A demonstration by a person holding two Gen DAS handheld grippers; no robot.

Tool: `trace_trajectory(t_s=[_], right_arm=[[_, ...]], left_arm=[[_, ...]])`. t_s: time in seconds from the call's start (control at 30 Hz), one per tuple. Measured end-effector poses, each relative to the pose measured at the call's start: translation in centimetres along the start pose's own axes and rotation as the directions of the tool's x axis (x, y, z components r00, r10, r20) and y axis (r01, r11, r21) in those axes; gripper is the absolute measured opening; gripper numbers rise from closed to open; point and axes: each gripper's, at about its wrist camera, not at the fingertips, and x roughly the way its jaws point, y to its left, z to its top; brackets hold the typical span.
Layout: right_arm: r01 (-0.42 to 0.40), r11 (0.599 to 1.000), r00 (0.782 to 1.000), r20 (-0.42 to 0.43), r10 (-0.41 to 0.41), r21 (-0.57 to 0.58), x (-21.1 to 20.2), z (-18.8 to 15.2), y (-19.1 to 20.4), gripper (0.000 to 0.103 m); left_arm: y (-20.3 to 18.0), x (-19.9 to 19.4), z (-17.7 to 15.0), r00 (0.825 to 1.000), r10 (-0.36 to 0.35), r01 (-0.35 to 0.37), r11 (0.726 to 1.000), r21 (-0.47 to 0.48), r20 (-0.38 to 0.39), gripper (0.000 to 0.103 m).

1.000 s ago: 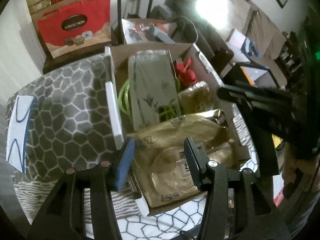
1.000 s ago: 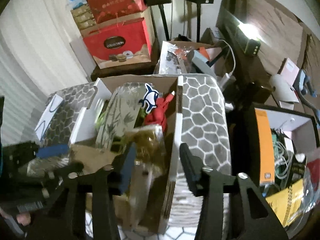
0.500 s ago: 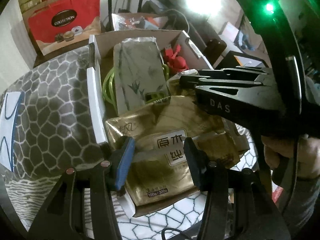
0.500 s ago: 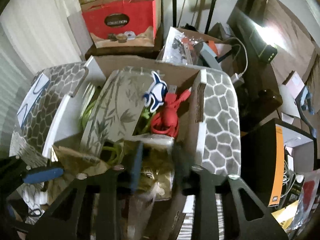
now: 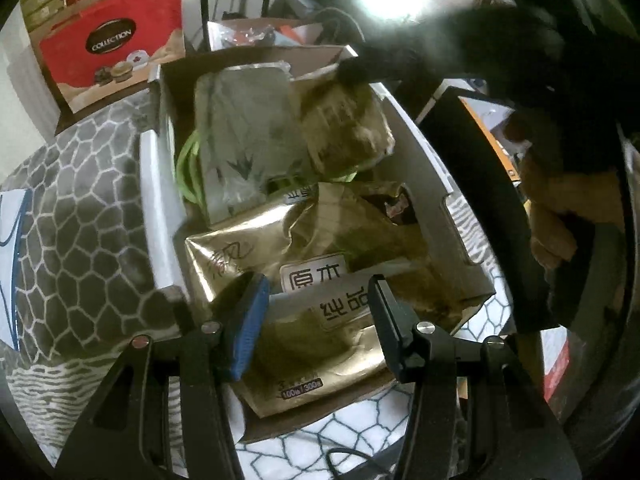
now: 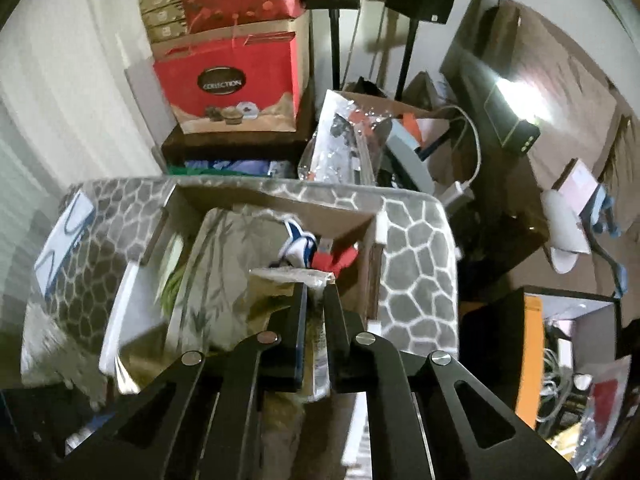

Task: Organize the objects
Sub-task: 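Open the left tool to release the gold pack in the box, then move the left tool to the white face-mask pack on the bed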

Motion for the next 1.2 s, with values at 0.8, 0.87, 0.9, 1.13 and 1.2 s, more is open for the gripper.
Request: trace_trajectory(t_s=[0.8, 0.87, 0.9, 1.13, 1.2], right_arm=[[-0.063, 0.998, 0.995, 0.083, 0.06, 0.031, -6.0, -6.0, -0.6, 0.046], [-0.078, 0.996, 0.994, 0.077, 0.075, 0.041, -6.0, -6.8, -0.8, 0.046], [-0.086, 0.995, 0.994, 0.075, 0.082, 0.045, -6.0, -7.2, -0.8, 0.046], [-0.084, 0.995, 0.994, 0.072, 0.08, 0.057, -6.1, -9.3, -0.9, 0.05], [-0.083, 0.995, 0.994, 0.073, 0.078, 0.06, -6.1, -9.6, -1.0, 0.052]], left_arm=[[10.5, -8.7, -0.3, 0.987, 0.057, -0.03, 0.984, -0.173, 0.152, 0.065], [12.6, -9.2, -1.1, 0.983, 0.109, -0.078, 0.977, -0.197, 0.149, 0.067], [13.9, -9.2, -1.4, 0.98, 0.138, -0.106, 0.972, -0.212, 0.146, 0.069], [22.9, -9.7, -4.3, 0.943, 0.317, -0.275, 0.912, -0.305, 0.097, 0.07], [25.2, -9.5, -4.9, 0.936, 0.341, -0.298, 0.899, -0.321, 0.086, 0.071]])
